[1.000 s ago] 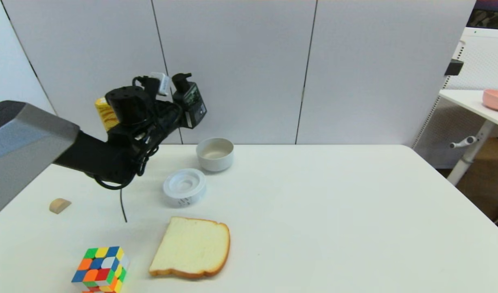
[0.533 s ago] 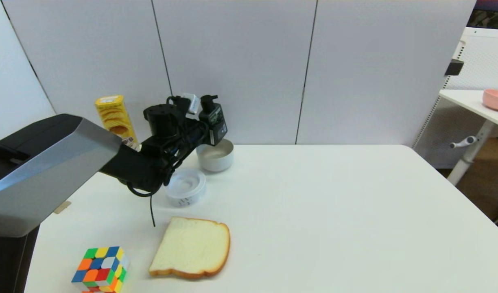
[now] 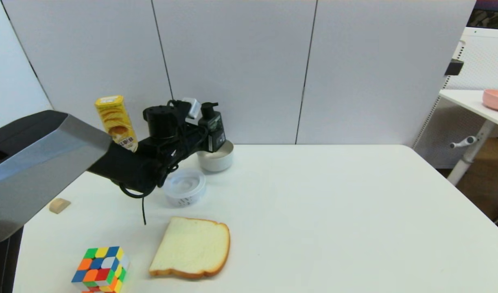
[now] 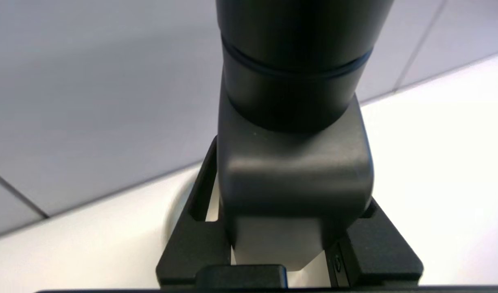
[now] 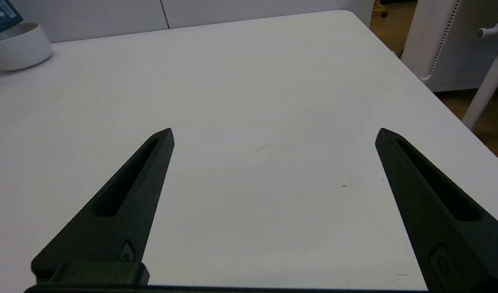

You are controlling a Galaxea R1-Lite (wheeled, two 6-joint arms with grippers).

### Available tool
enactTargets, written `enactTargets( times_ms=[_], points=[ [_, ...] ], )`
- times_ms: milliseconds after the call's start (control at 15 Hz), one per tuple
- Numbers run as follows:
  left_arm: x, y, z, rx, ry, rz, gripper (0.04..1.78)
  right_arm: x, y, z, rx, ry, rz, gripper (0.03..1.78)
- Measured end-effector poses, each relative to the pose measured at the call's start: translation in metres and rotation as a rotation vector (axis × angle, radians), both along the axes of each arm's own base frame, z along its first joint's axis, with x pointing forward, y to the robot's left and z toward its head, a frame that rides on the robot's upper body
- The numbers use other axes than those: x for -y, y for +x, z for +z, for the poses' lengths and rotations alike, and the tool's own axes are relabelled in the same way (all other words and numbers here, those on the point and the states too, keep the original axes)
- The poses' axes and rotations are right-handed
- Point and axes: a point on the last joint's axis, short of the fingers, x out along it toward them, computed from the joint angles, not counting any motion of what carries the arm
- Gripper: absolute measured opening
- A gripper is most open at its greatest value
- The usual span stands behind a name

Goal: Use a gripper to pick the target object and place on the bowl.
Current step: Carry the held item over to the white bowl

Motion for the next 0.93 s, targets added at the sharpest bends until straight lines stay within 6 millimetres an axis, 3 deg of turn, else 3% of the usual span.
enactTargets(
  times_ms=[467, 933],
  points=[
    [-0.008, -0.009, -0.004, -0.033, 0.012, 0.01, 0.61, 0.0, 0.0, 0.0, 0.0, 0.0, 0.0, 1.71],
    [-0.004, -0.005, -0.013, -0.021, 0.007, 0.006, 0.61, 0.0, 0.0, 0.0, 0.0, 0.0, 0.0, 1.71]
  ],
)
